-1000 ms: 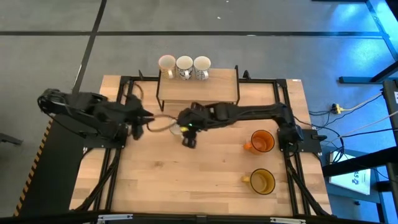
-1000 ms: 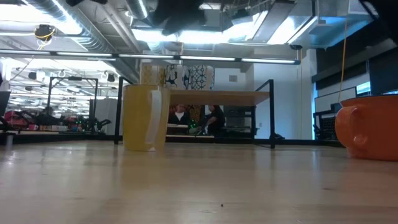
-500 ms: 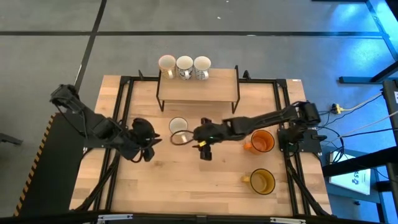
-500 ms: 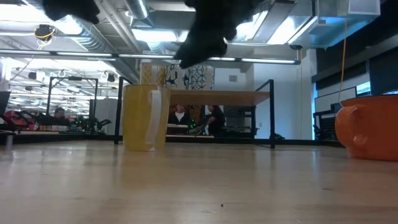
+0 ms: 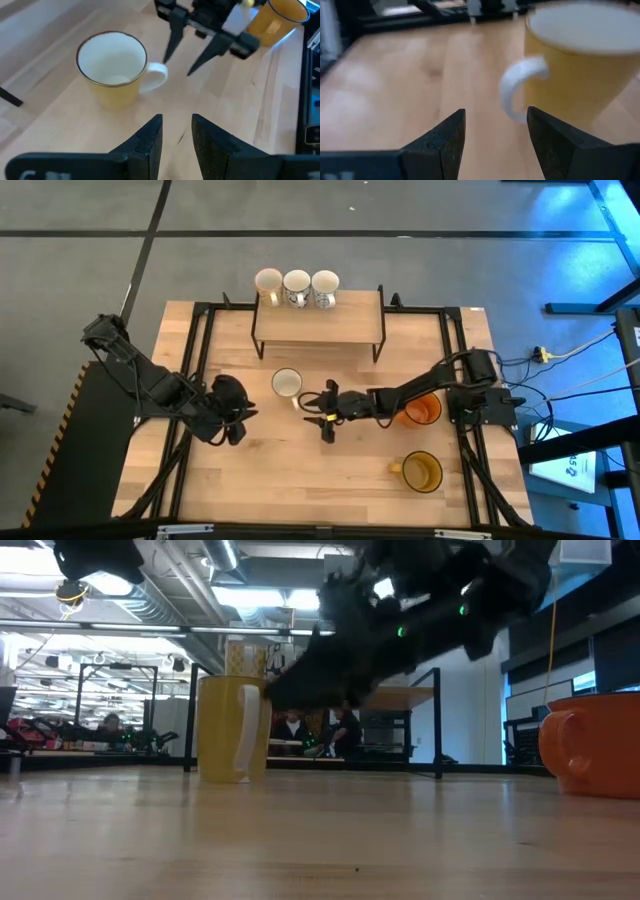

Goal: Place coffee mugs
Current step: Put the light yellow mug on the shelf, then put the orange mug on the shelf

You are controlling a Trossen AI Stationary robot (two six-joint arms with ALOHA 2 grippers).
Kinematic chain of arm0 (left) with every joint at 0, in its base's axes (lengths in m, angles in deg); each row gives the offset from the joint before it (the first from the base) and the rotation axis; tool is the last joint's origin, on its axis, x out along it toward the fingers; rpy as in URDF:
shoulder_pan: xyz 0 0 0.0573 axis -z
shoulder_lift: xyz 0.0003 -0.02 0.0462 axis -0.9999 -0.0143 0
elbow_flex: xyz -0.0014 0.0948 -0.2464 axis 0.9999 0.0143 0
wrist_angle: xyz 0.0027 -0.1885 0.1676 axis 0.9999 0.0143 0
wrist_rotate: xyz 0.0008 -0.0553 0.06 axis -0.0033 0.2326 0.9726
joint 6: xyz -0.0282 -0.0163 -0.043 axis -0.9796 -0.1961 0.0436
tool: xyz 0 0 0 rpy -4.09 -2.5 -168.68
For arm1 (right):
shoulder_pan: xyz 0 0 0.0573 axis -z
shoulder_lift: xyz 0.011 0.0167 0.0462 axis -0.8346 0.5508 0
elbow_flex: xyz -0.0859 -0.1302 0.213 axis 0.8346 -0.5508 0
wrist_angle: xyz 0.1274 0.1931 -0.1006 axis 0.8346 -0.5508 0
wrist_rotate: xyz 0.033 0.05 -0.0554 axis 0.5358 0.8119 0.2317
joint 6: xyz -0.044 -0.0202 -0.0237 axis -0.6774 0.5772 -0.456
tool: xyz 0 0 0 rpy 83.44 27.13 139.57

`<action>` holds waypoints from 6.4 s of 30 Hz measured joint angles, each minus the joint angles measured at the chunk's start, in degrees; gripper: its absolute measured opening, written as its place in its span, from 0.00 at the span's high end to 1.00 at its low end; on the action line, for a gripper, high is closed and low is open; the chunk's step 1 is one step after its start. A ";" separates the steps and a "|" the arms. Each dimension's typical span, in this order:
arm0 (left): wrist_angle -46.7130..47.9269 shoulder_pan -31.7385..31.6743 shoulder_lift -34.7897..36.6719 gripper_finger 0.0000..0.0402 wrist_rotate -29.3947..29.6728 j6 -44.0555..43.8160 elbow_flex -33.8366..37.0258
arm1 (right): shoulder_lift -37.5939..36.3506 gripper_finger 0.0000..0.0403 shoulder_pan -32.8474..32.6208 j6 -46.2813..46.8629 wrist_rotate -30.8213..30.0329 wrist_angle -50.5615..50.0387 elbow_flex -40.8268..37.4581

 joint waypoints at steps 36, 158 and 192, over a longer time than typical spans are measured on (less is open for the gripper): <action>2.77 -0.04 3.66 0.75 -6.16 5.05 -1.29 | 11.37 0.98 4.56 -14.44 8.64 2.66 13.28; 8.01 -0.04 22.03 0.75 -2.85 23.57 -7.19 | -11.43 0.63 -4.73 41.56 6.69 -103.29 44.58; 8.50 -0.02 22.03 0.75 -0.81 25.28 -7.21 | -34.16 0.63 0.46 89.55 -0.85 -96.97 -2.92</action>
